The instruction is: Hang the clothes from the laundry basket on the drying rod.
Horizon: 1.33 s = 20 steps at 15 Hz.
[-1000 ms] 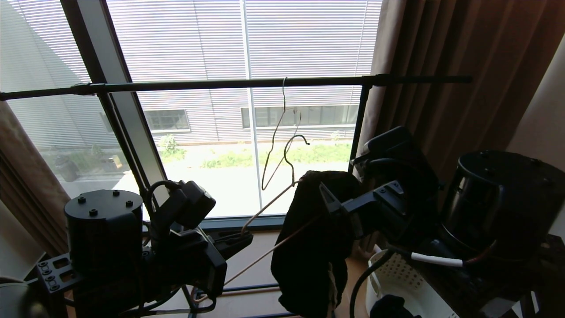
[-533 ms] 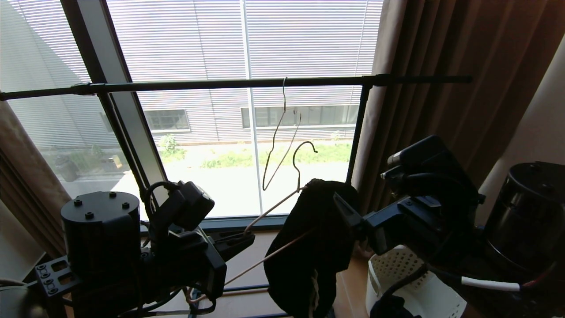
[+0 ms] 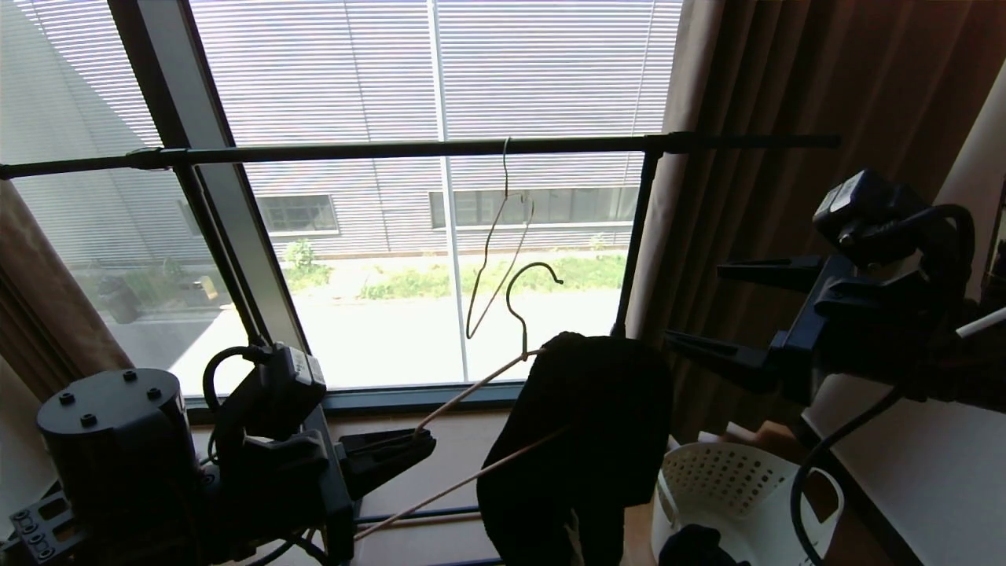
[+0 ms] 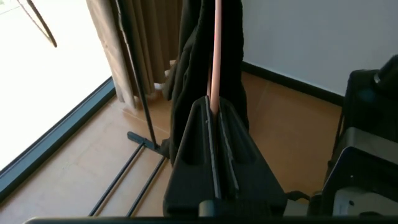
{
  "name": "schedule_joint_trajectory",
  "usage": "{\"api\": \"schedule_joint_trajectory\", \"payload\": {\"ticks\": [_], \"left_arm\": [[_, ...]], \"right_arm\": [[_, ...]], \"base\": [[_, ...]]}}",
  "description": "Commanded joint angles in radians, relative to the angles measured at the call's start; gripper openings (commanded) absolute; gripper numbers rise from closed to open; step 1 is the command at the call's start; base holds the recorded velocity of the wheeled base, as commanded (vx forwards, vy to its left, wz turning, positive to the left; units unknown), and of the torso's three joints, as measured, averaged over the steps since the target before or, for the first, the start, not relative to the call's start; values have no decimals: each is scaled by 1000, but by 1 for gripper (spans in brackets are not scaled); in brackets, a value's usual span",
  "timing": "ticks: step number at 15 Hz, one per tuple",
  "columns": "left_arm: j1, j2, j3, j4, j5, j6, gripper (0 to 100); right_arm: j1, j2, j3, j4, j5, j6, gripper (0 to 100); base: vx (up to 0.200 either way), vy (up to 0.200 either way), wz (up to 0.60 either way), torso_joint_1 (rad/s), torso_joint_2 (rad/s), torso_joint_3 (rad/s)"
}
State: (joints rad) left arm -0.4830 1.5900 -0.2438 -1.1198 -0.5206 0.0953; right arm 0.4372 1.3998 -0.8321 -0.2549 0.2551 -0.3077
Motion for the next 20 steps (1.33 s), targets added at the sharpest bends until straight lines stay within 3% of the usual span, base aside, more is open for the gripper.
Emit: {"api": "schedule_joint_trajectory", "payload": {"ticks": [1, 5, 6, 8, 13, 20], "left_arm": [[18, 2, 35, -23, -36, 0, 0], [11, 2, 35, -52, -116, 0, 0], [11, 4, 35, -58, -137, 0, 0], [9, 16, 34, -63, -159, 3, 0], [-12, 56, 28, -146, -164, 3, 0], [-14, 97, 20, -206, -164, 3, 0]], "right_arm": [[-126, 28, -245, 301, 177, -188, 100], [-124, 214, -538, 784, 299, -579, 100], [-124, 258, -605, 893, 319, -645, 100], [-83, 338, -716, 1030, 328, -659, 100], [8, 409, -725, 1040, 434, -654, 100], [17, 461, -743, 1026, 486, -633, 100]], "base": [[0, 0, 0, 0, 0, 0], [0, 0, 0, 0, 0, 0], [0, 0, 0, 0, 0, 0], [0, 0, 0, 0, 0, 0], [0, 0, 0, 0, 0, 0], [0, 0, 0, 0, 0, 0]]}}
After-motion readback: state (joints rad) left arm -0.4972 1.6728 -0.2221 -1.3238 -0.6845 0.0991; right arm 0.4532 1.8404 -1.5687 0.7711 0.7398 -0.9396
